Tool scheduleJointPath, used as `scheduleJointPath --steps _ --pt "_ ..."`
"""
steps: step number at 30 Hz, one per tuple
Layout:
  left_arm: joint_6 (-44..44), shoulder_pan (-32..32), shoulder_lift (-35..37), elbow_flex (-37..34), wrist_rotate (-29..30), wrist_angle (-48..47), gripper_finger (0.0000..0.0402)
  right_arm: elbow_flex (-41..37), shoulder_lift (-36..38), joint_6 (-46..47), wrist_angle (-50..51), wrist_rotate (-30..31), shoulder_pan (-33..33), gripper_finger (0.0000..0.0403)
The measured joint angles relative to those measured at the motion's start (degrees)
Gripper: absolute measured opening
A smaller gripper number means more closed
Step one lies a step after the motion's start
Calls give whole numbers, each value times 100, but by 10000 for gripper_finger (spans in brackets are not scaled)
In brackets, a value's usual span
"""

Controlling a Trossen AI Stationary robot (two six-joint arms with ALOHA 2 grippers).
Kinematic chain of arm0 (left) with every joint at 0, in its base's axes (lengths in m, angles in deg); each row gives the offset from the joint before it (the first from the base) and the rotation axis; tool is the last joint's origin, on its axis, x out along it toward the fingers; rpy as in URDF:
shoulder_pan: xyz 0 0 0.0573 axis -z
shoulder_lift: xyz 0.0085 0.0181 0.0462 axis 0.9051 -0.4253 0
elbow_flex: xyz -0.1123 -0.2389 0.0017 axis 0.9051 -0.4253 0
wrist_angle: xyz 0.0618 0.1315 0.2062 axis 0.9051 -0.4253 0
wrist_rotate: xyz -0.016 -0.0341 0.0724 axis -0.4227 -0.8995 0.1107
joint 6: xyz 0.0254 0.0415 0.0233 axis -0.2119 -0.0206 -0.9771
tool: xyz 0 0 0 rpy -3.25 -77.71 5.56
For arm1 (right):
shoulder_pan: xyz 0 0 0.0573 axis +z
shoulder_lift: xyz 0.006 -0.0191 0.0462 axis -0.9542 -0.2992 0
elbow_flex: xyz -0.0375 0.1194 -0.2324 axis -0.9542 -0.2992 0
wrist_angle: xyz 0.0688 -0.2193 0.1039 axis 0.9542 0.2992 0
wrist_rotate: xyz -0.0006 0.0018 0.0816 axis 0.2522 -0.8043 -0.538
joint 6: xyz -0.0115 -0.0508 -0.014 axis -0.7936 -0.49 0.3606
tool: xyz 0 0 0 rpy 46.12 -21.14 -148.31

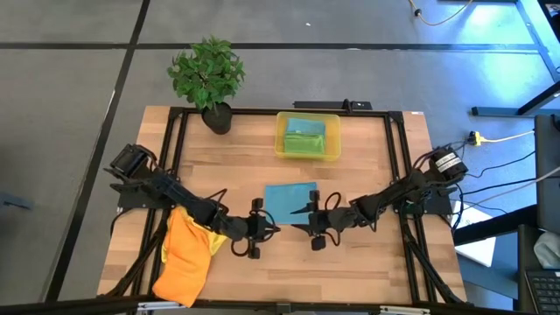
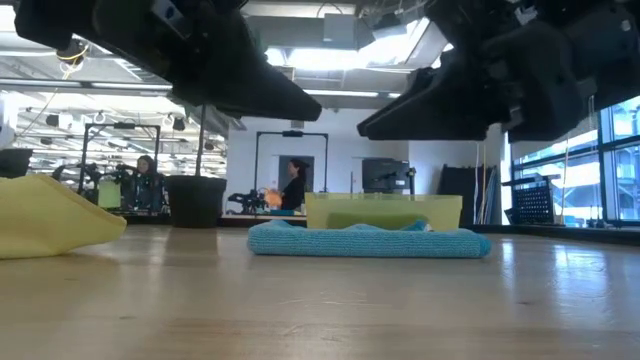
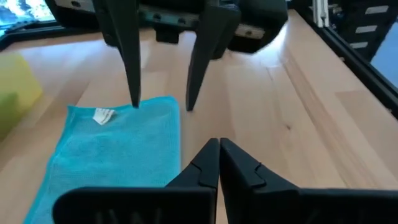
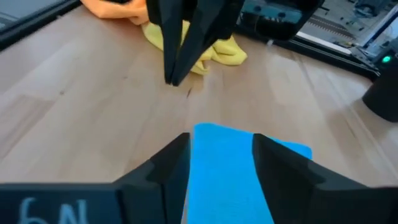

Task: Fold microfiber towels
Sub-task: Fold the blue microfiber towel

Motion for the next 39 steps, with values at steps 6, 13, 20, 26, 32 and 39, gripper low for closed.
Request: scheduleJointPath --steps 6,13,20,26,32,39 --pt "327 -9 -2 0 1 -28 3 1 -3 -369 19 0 -44 179" --pt "355 11 -2 0 -2 2 5 0 -3 -417 12 0 -40 179" --pt "324 204 -4 0 -155 431 1 0 -3 -424 -31 2 -164 179" --pt "307 219 -4 0 -148 733 1 0 322 -418 361 371 -81 179" --pt "245 -33 -4 0 -163 729 23 2 1356 301 1531 1080 377 173" --pt "-37 -249 -609 366 -493 772 82 -265 1949 993 1870 1133 688 150"
